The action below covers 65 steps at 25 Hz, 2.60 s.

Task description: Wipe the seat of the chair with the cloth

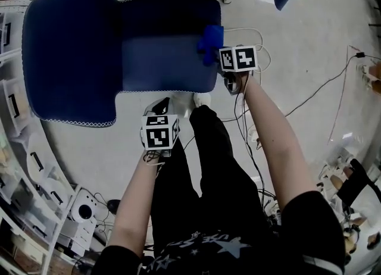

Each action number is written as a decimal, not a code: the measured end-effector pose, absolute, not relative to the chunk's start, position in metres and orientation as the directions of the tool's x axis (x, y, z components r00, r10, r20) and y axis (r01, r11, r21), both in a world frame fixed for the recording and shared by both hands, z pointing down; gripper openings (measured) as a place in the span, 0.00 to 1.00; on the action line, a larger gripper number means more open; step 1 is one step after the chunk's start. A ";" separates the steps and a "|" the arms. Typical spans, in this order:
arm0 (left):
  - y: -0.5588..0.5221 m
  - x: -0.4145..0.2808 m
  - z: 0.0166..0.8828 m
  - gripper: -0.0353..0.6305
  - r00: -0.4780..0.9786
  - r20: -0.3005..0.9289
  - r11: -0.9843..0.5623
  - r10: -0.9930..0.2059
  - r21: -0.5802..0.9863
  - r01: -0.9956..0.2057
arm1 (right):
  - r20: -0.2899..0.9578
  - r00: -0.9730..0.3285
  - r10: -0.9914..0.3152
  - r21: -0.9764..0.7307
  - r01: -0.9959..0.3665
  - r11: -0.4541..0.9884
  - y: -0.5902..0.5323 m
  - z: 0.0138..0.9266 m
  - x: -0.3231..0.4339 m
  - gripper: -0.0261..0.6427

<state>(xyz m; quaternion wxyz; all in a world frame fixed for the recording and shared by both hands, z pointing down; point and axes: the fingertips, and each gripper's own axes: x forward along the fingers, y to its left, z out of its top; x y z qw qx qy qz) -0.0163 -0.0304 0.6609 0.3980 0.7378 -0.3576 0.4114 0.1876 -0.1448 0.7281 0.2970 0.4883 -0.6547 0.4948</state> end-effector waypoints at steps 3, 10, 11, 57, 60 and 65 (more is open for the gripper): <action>-0.024 -0.008 0.663 0.09 0.414 0.890 -0.434 -0.193 0.301 -0.849 | 0.880 -0.323 -0.348 -0.343 -0.939 0.003 -0.134 0.729 0.202 0.12; -0.012 -0.007 0.664 0.08 0.417 0.886 -0.426 -0.202 0.304 -0.852 | 0.864 -0.339 -0.372 -0.365 -0.931 0.001 -0.126 0.719 0.199 0.12; -0.010 -0.010 0.663 0.08 0.416 0.886 -0.420 -0.206 0.304 -0.855 | 0.862 -0.346 -0.371 -0.368 -0.930 0.012 -0.126 0.716 0.192 0.12; 0.032 -0.169 0.670 0.09 0.370 0.910 -0.391 -0.185 0.278 -0.878 | 0.893 -0.379 -0.242 -0.357 -0.925 0.129 -0.060 0.736 -0.006 0.12; 0.035 -0.149 0.667 0.08 0.369 0.912 -0.394 -0.177 0.278 -0.876 | 0.896 -0.368 -0.250 -0.360 -0.930 0.079 -0.051 0.736 0.027 0.12; 0.042 -0.115 0.661 0.09 0.373 0.915 -0.438 -0.157 0.274 -0.856 | 0.904 -0.330 -0.273 -0.342 -0.940 0.004 -0.041 0.732 0.078 0.12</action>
